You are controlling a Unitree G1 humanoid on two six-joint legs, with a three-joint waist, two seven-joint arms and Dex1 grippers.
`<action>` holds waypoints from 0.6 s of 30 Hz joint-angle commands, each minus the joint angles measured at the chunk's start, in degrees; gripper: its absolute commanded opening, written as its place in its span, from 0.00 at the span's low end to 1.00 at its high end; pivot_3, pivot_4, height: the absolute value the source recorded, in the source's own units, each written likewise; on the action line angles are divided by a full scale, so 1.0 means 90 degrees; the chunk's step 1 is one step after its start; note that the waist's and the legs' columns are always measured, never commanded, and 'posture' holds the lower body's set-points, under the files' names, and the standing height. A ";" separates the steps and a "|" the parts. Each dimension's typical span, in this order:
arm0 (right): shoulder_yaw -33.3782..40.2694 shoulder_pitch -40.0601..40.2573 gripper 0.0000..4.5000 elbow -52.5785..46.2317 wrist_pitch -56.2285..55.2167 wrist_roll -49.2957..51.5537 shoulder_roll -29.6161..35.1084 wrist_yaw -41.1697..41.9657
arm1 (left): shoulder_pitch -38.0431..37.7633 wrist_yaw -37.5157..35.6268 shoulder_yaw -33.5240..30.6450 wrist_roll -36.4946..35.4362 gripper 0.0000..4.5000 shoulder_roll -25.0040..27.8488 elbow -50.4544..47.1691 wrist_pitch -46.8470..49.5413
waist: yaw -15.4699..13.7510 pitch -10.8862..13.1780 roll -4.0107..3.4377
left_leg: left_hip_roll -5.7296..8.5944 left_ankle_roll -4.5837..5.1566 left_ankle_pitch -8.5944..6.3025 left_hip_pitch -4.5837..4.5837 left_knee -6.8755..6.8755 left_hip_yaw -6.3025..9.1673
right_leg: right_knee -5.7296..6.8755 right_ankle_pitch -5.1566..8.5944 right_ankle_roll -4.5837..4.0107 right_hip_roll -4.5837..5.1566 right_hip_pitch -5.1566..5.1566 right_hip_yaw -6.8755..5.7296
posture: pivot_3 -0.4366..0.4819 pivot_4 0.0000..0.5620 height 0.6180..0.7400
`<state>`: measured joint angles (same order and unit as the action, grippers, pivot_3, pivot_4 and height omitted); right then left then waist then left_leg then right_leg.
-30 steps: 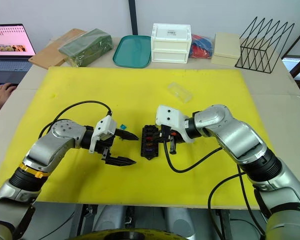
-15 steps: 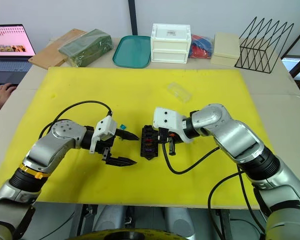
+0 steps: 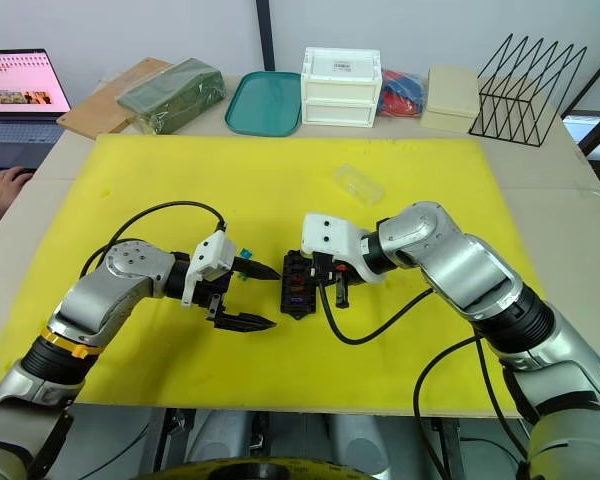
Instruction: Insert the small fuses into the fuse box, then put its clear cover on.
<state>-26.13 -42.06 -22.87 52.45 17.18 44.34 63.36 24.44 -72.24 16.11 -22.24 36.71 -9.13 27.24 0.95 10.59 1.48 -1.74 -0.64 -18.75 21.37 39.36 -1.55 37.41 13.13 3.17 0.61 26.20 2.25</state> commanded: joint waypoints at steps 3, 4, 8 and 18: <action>0.0338 -0.0197 0.00 -0.0112 0.0089 0.0203 -0.0035 0.0003 | 0.0014 0.0002 -0.0029 -0.0040 1.00 -0.0003 -0.0222 -0.0013 | -0.0004 0.0000 0.0000 | 0.0000 0.0000 0.0000 0.0001 0.0000 0.0000 | 0.0001 0.0000 0.0000 0.0000 0.0000 0.0000 | 0.48 0.27 1.00; 0.0346 -0.0189 0.00 -0.0110 0.0079 0.0212 -0.0027 -0.0002 | 0.0012 0.0002 -0.0029 -0.0039 1.00 -0.0002 -0.0225 -0.0014 | -0.0004 0.0000 0.0000 | 0.0000 0.0000 0.0000 0.0001 0.0000 0.0000 | 0.0001 0.0000 0.0000 0.0001 0.0001 0.0000 | 0.48 0.27 1.00; 0.0317 -0.0170 0.00 -0.0124 0.0052 0.0190 0.0013 -0.0004 | 0.0004 -0.0007 -0.0025 -0.0029 1.00 0.0009 -0.0228 -0.0033 | -0.0002 0.0000 0.0000 | 0.0000 0.0000 0.0000 0.0001 0.0000 0.0000 | 0.0001 0.0000 0.0000 0.0000 0.0001 0.0000 | 0.48 0.27 1.00; 0.0135 -0.0093 0.00 -0.0308 -0.0006 0.0140 0.0140 0.0139 | 0.0013 -0.0013 -0.0023 -0.0026 1.00 0.0015 -0.0227 -0.0038 | -0.0005 0.0000 0.0000 | 0.0000 0.0000 0.0000 0.0001 0.0001 0.0000 | 0.0002 0.0000 0.0000 0.0000 0.0001 0.0000 | 0.48 0.27 1.00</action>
<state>-25.39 -42.46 -23.55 53.16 18.44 44.70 64.04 24.44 -72.27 16.20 -22.22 36.72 -9.20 27.23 0.90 10.59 1.47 -1.74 -0.64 -18.75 21.38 39.37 -1.55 37.42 13.13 3.17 0.61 26.20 2.25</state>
